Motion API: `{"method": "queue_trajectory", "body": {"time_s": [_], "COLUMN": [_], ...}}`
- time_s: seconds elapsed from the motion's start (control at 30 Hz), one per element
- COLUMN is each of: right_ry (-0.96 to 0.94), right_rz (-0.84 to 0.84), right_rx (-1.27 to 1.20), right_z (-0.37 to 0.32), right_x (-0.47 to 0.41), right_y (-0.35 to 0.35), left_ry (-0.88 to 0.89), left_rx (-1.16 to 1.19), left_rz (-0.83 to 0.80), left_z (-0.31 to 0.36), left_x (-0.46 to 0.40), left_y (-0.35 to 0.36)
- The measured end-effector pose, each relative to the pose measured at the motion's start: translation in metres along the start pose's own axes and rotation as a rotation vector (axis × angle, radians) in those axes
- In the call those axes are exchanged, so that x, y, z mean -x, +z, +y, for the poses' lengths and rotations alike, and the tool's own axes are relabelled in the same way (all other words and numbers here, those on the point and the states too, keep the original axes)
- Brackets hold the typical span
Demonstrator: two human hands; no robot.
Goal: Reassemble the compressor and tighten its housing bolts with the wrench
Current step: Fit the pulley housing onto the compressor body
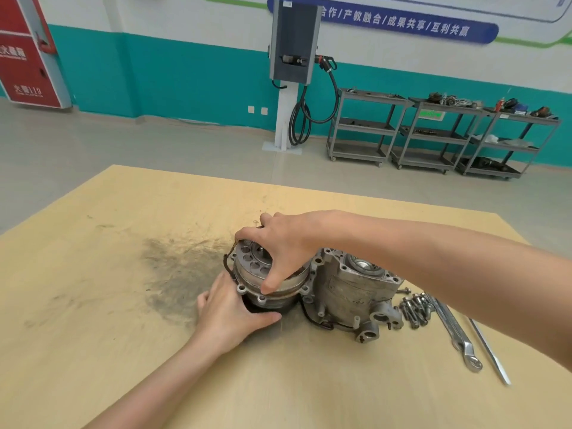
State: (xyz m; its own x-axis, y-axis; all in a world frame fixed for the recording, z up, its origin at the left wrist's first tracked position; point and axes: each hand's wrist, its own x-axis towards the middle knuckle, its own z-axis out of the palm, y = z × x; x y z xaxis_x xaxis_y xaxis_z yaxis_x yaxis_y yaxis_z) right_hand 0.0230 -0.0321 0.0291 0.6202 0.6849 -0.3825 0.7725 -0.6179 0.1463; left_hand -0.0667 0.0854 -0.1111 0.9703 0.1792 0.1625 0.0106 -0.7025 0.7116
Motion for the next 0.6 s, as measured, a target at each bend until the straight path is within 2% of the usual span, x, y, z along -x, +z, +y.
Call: {"method": "queue_trajectory", "body": {"time_s": [0.33,0.6], "right_ry": [-0.062,-0.083], "right_rz": [0.106,0.187], "right_rx": [-0.068,-0.181], "right_z": [0.004,0.004], "right_x": [0.003,0.009], "right_y": [0.005,-0.022], "left_ry": [0.120,0.161], "left_rx": [0.028,-0.043], "left_rz": [0.060,0.034], "left_z": [0.000,0.019], "left_x": [-0.002,-0.014], "left_y": [0.004,-0.037]}}
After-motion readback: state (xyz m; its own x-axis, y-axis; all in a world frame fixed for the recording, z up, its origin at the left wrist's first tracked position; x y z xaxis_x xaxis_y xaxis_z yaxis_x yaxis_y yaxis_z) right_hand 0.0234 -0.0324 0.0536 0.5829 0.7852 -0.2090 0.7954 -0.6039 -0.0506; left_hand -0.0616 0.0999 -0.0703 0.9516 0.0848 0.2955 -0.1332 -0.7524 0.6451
